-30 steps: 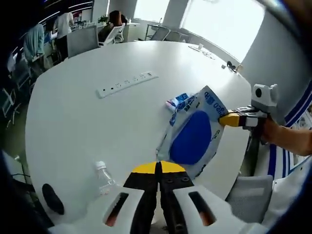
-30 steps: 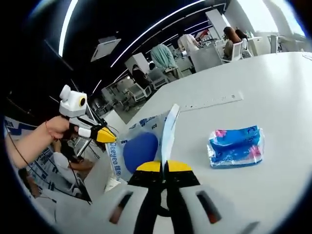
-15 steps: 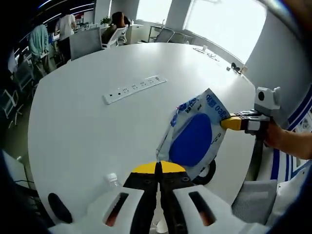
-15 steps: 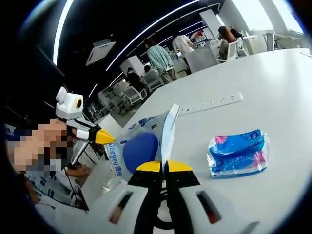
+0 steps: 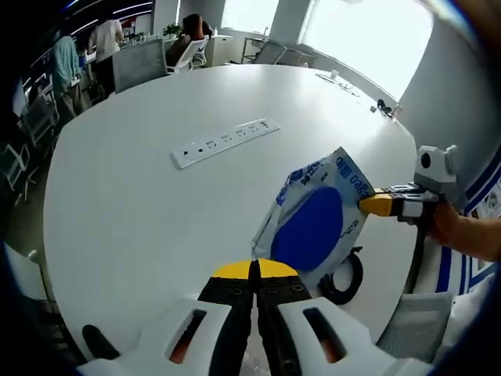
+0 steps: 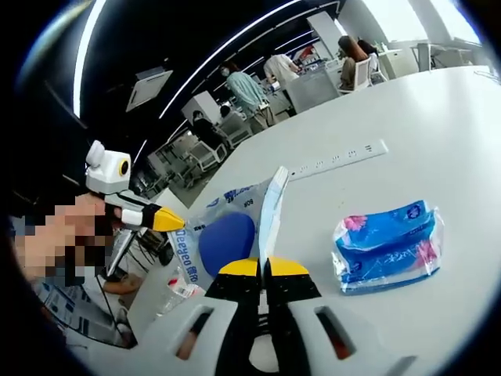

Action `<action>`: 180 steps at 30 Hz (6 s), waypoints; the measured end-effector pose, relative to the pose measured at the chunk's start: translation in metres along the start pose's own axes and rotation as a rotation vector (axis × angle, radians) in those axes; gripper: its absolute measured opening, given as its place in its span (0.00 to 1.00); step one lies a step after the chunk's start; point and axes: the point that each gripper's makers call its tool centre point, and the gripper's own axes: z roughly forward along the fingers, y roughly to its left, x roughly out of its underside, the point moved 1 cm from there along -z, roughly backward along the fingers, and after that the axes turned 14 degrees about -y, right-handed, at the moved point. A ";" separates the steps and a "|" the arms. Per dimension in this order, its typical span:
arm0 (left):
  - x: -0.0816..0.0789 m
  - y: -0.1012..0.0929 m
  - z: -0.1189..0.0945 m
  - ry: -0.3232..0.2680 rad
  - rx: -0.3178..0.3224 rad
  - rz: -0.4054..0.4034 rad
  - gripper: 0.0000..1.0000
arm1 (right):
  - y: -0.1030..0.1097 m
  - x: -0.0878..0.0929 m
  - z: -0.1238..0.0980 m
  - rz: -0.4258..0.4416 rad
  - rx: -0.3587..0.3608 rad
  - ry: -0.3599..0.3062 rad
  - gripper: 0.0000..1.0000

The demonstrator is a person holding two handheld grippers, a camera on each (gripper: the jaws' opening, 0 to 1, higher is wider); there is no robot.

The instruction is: Arrange the tabletop items into an orderly group along one side of the table until the central work area is clear of visible clutter.

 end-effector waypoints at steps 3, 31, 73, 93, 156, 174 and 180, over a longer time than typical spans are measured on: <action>0.000 0.007 0.010 0.006 0.001 -0.002 0.00 | -0.005 0.003 0.005 0.000 0.012 0.006 0.00; 0.020 0.028 0.058 0.094 0.029 0.009 0.00 | -0.042 0.035 0.029 0.093 0.088 0.038 0.00; 0.041 0.044 0.092 0.089 0.041 -0.023 0.00 | -0.064 0.060 0.040 0.154 0.157 0.038 0.01; 0.033 0.045 0.085 0.047 0.034 -0.002 0.04 | -0.062 0.057 0.035 0.142 0.182 0.022 0.09; 0.018 -0.002 -0.003 -0.148 -0.051 -0.039 0.44 | -0.033 -0.018 -0.033 -0.150 0.062 -0.026 0.47; 0.044 -0.044 -0.027 -0.152 -0.037 -0.046 0.51 | -0.031 0.000 -0.074 -0.237 0.070 0.050 0.52; 0.054 -0.059 -0.031 -0.144 -0.029 -0.048 0.51 | -0.028 0.006 -0.086 -0.245 0.074 0.070 0.56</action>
